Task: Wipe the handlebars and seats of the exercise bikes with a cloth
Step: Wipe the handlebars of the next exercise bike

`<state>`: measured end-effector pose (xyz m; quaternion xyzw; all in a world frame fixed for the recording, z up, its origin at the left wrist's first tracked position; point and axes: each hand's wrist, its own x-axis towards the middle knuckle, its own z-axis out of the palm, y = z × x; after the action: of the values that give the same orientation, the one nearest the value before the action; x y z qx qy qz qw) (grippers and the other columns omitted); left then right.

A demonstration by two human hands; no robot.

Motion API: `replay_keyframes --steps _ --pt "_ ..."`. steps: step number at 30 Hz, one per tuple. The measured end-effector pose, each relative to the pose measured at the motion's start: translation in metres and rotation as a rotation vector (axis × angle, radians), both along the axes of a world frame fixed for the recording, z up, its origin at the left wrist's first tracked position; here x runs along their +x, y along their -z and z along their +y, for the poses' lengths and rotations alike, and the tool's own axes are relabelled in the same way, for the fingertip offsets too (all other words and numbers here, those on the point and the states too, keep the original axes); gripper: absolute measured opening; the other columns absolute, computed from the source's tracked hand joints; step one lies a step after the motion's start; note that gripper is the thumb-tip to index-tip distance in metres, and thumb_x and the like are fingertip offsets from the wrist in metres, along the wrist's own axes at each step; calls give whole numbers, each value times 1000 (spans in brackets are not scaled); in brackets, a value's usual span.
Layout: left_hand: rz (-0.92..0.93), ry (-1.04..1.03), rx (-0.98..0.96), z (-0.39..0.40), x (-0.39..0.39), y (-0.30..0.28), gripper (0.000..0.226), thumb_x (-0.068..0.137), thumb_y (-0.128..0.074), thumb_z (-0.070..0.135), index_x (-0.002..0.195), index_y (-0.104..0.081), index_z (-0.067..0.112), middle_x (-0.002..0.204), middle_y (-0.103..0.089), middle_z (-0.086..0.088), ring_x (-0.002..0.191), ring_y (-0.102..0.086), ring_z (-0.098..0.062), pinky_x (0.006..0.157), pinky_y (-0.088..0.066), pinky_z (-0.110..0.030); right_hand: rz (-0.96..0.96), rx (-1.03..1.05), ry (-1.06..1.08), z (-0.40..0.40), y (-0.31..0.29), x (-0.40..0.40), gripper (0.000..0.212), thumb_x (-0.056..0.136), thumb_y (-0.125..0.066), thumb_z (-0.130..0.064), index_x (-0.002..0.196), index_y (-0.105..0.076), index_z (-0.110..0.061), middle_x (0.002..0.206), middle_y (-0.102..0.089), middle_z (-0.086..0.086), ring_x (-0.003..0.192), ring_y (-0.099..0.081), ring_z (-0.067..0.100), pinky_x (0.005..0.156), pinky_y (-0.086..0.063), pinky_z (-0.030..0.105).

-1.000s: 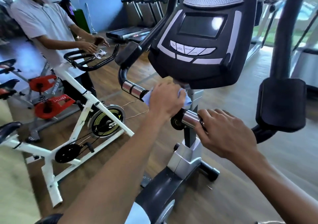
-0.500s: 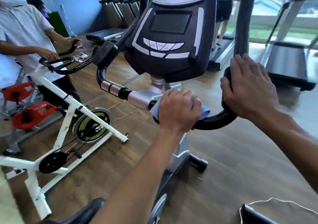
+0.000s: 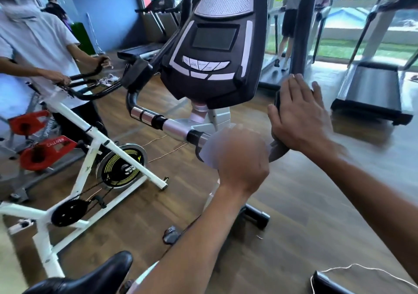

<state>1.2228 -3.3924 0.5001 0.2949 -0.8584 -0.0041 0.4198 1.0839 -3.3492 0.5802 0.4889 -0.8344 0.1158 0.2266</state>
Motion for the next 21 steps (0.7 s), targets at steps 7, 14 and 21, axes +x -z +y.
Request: replay_keyframes --steps 7,14,21 --pt "-64 17 -83 -36 -6 -15 29 93 -46 24 73 -66 15 77 -68 -5 80 -61 -30 86 -42 -42 -14 -34 -33 0 -1 -1 69 106 -34 -40 157 -23 4 165 -25 21 157 -13 30 126 -2 48" --pt "109 -94 -112 13 5 13 36 107 -39 25 110 -72 10 115 -71 -6 121 -62 -28 113 -39 -45 -24 -68 -43 0 1 -2 76 99 -26 -44 155 -28 6 162 -31 24 155 -19 33 126 -6 50" --pt "36 -59 -39 -20 -9 -11 34 95 -42 24 75 -68 14 77 -68 -5 82 -61 -29 85 -46 -43 -48 -75 -64 1 1 -2 75 98 -26 -43 154 -28 6 161 -32 23 155 -18 32 127 -5 50"
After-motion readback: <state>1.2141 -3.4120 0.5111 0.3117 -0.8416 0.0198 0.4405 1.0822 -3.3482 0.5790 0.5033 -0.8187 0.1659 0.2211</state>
